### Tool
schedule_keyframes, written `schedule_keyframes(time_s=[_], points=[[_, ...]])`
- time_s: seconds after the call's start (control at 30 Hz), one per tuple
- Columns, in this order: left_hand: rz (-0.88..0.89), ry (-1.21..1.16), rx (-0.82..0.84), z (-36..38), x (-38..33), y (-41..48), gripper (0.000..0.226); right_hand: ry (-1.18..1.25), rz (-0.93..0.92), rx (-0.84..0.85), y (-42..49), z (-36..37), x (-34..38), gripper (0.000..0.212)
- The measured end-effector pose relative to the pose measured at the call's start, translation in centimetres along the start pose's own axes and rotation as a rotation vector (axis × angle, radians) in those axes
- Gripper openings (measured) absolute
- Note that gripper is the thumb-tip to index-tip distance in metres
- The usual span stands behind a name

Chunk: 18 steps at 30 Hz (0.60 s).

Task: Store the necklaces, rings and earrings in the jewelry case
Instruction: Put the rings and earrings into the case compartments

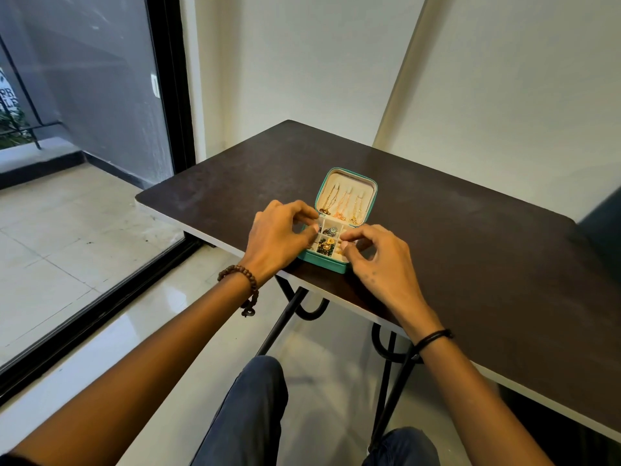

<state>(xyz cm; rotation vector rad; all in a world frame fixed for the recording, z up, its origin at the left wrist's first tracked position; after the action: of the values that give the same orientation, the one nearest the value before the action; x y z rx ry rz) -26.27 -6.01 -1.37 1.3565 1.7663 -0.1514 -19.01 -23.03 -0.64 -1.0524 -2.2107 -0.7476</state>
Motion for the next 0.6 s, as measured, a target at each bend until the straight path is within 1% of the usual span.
schedule_keyframes(time_s=[0.17, 0.3, 0.47, 0.6], points=[[0.028, 0.157, 0.02, 0.4, -0.3, -0.7, 0.042, -0.103, -0.078, 0.046, 0.3, 0.8, 1.2, 0.022], [0.01, 0.197, 0.045, 0.6, -0.2, -0.8, 0.052, -0.162, -0.061, 0.095, 0.7, 1.7, 1.1, 0.023], [-0.022, 0.174, 0.062, 0.3, -0.2, -0.7, 0.051, -0.13, -0.04, 0.102, 0.9, 1.6, 0.9, 0.02], [-0.034, 0.191, 0.072, 0.2, -0.3, -0.6, 0.045, -0.138, -0.037, 0.1, 1.0, 1.7, 0.8, 0.02]])
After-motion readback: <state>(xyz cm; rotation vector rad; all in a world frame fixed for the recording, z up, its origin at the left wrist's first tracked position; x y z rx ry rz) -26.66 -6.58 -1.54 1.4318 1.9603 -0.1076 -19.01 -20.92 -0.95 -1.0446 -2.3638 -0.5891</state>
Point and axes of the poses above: each hand's wrist, its own y-axis towards the middle knuckle, its own z-axis out of the palm, x = y × z, the point moved 6 cm from there along y, towards the middle knuckle, and after that the axes turned 7 degrees about z, right-handed, at the moved point
